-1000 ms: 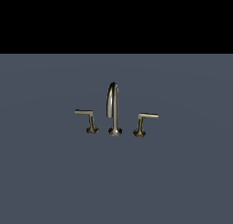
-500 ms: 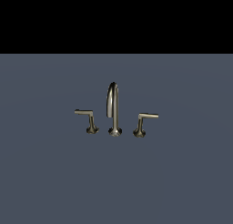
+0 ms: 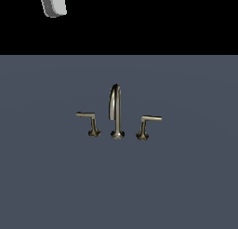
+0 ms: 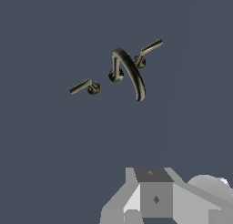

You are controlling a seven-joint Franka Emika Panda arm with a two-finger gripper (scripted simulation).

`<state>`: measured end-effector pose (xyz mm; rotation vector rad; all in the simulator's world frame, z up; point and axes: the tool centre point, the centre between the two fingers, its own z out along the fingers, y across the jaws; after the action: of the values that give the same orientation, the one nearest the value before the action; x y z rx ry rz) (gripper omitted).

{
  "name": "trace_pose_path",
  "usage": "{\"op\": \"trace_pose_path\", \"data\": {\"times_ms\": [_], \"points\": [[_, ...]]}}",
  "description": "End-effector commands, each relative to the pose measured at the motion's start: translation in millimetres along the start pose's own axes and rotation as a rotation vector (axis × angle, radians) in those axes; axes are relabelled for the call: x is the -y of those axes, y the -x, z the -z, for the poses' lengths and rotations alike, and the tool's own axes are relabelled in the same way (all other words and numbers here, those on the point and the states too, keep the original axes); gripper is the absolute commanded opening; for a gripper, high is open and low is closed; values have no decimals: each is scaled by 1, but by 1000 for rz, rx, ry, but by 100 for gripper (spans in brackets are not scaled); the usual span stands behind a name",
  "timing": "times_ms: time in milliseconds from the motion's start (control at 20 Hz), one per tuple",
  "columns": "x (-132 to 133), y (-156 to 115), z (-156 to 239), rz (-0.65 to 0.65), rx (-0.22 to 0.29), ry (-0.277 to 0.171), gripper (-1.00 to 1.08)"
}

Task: Turn on the faucet by rotating a designated handle.

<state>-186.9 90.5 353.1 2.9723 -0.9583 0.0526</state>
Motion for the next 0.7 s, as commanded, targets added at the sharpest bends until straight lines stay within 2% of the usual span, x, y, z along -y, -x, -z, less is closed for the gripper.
{"op": "trace_pose_path", "data": {"times_ms": [0,650], "points": [[11,-2,-14,-54,3,-1,-100],[61,-20,-79,-311,16,-2,-100]]}}
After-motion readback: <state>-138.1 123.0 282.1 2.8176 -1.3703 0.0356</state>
